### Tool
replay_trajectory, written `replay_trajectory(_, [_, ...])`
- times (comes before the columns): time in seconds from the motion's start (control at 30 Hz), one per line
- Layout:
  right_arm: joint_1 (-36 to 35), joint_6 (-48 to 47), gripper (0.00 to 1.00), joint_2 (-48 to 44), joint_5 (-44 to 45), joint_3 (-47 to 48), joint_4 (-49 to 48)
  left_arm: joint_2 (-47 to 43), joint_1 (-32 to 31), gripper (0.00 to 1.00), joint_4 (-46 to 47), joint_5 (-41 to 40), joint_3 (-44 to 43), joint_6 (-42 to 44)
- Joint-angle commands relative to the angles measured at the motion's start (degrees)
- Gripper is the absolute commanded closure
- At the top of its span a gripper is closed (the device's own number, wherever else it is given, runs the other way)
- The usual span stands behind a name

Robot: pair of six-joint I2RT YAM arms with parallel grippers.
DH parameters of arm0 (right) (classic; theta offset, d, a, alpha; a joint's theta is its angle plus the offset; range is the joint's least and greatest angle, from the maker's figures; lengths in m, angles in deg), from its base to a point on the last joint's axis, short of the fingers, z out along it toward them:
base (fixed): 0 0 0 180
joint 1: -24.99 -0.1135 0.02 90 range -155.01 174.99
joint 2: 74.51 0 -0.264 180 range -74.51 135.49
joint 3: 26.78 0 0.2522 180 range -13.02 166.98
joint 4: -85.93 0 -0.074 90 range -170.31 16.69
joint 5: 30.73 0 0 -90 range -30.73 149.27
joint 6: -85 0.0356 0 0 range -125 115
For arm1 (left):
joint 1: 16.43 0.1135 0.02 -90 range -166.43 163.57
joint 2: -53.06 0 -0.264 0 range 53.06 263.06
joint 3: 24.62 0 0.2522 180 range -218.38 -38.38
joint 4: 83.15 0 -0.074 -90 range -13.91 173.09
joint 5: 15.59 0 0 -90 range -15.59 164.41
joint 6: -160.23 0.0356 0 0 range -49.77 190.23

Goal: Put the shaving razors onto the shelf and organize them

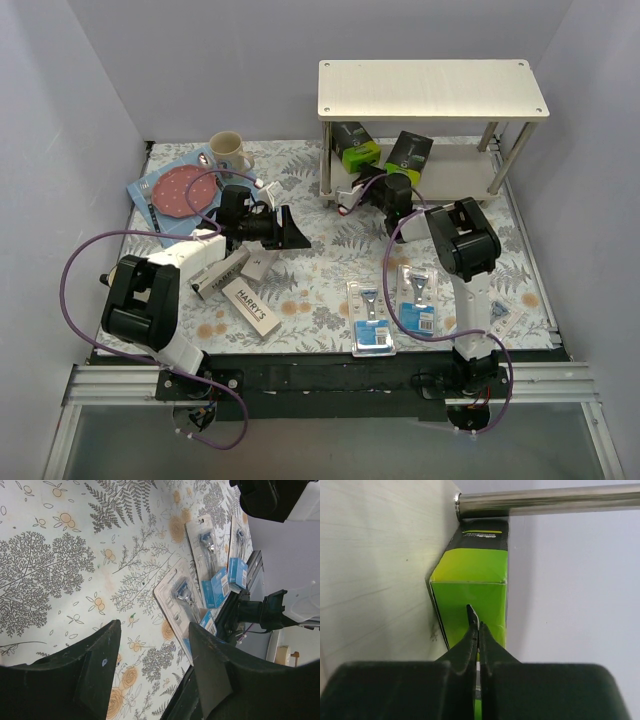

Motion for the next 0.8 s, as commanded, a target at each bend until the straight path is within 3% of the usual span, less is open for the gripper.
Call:
replay_trajectory(0.0, [-1.7, -0.26, 0.99, -3.51, 0.55, -5.96, -2.46, -0.52, 0.44, 0.44, 0.96, 0.76, -1.56, 0.14])
replay_trajectory(0.23, [-6.89, 1.41, 0.99, -10.55, 2.3, -13.01, -2.63, -1.23, 0.44, 0.44, 1.75, 1.11, -1.73, -0.82])
replay_trajectory(0.7, [-12.61, 2.91, 0.99, -8.62, 12.04, -11.69, -3.16, -5.01, 0.71, 0.43, 1.23, 0.93, 1.52, -0.91])
replay_trajectory(0.77, [-12.7, 2.82, 0.82, -9.23, 13.99, -12.57, -5.43, -5.18, 0.8, 0.43, 1.23, 1.19, 1.61, -0.82])
